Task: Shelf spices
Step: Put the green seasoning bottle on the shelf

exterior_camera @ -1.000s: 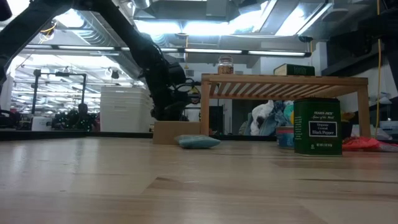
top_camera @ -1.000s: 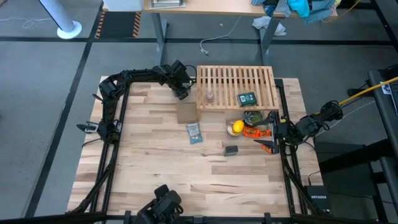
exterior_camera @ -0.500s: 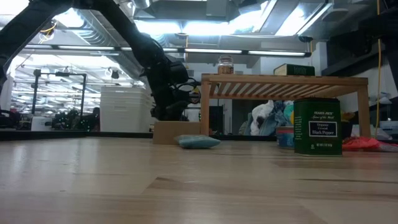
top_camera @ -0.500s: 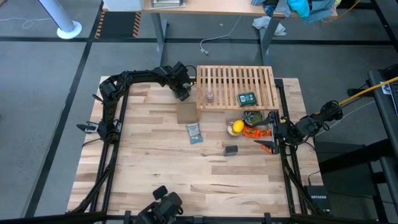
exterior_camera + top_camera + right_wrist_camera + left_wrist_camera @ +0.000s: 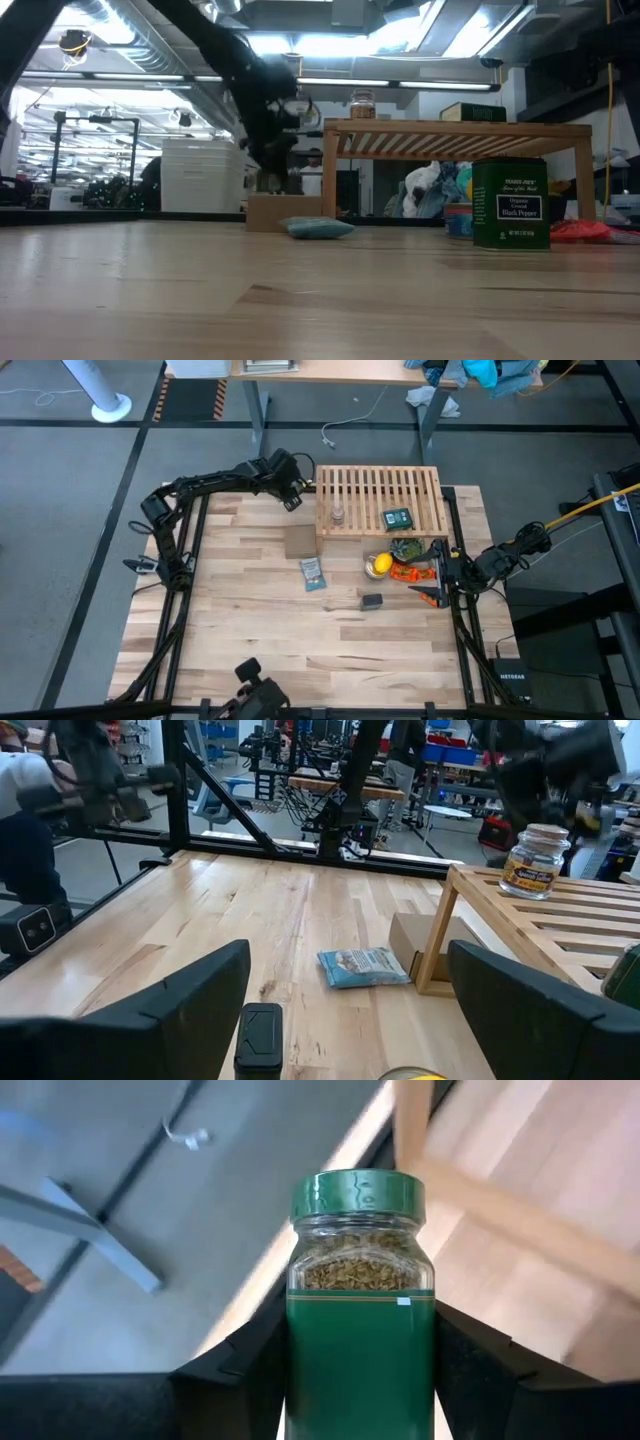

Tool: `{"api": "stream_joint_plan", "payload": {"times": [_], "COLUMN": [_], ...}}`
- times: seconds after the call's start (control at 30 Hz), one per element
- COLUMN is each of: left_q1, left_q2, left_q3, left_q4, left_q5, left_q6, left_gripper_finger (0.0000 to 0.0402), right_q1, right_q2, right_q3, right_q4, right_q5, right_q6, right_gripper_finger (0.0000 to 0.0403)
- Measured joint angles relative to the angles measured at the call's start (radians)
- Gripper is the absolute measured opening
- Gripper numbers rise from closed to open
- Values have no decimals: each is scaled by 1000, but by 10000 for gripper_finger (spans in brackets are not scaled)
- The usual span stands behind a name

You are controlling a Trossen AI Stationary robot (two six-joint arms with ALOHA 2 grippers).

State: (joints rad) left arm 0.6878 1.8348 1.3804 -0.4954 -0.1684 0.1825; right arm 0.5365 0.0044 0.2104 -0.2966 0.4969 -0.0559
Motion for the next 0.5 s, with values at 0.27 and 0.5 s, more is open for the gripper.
{"api": "stream_joint_plan", "payload": {"times": [0.27, 0.5], "left_q1": [-73, -158], "left_q2": [-162, -295], "left_q3": [0, 0], "left_q4": [-83, -55], "left_q5": [-109, -162], "left_q6": [-24, -85], "left_gripper_finger": [187, 187], "right_q1": [0, 0], "right_q2": [0, 0], "right_q3": [0, 0], "right_q4": [-23, -22], "right_q5": [0, 0], "right_q6": [34, 37], "right_gripper_finger": [344, 344]}}
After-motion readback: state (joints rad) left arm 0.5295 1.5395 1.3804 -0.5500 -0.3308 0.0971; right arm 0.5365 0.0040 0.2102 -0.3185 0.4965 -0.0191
